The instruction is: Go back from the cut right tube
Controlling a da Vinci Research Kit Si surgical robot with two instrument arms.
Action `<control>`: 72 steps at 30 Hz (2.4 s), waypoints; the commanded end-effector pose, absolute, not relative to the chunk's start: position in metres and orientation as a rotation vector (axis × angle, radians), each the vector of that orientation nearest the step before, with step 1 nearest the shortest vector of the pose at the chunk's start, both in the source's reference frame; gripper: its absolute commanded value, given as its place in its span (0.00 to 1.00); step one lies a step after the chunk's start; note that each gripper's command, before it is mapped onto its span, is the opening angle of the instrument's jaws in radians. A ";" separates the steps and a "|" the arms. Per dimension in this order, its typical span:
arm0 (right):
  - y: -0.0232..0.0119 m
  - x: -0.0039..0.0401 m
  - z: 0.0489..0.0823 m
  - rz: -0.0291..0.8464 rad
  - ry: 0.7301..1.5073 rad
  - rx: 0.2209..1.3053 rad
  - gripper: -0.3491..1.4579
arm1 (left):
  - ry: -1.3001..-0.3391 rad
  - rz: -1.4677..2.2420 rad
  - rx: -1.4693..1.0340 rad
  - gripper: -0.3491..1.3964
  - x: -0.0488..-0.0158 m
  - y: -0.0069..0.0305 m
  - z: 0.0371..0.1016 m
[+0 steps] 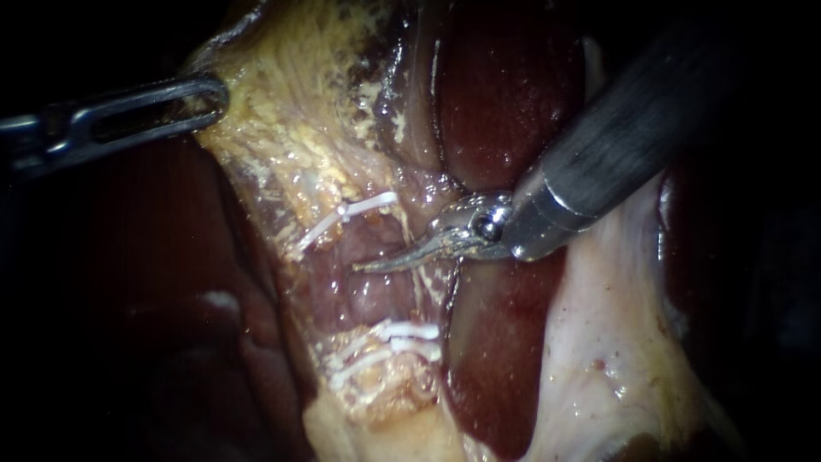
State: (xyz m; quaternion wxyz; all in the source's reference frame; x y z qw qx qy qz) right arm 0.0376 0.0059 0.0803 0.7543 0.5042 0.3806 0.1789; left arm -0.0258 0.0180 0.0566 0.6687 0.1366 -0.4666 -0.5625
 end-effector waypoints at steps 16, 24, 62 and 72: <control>0.0053 0.0379 0.0794 0.424 0.826 1.089 0.72 | -1.056 -1.269 0.308 0.00 -0.0258 0.0179 0.0565; 0.0046 0.0373 0.0785 0.431 0.835 1.050 0.81 | -1.056 -1.269 0.307 0.00 -0.0257 0.0179 0.0564; 0.0073 0.0254 0.0705 -0.070 1.106 0.269 0.99 | -1.076 -1.253 0.306 0.00 -0.0302 0.0159 0.0595; 0.0072 0.0253 0.0703 -0.070 1.106 0.269 0.98 | -1.033 -1.206 0.342 0.00 -0.0372 0.0140 0.0656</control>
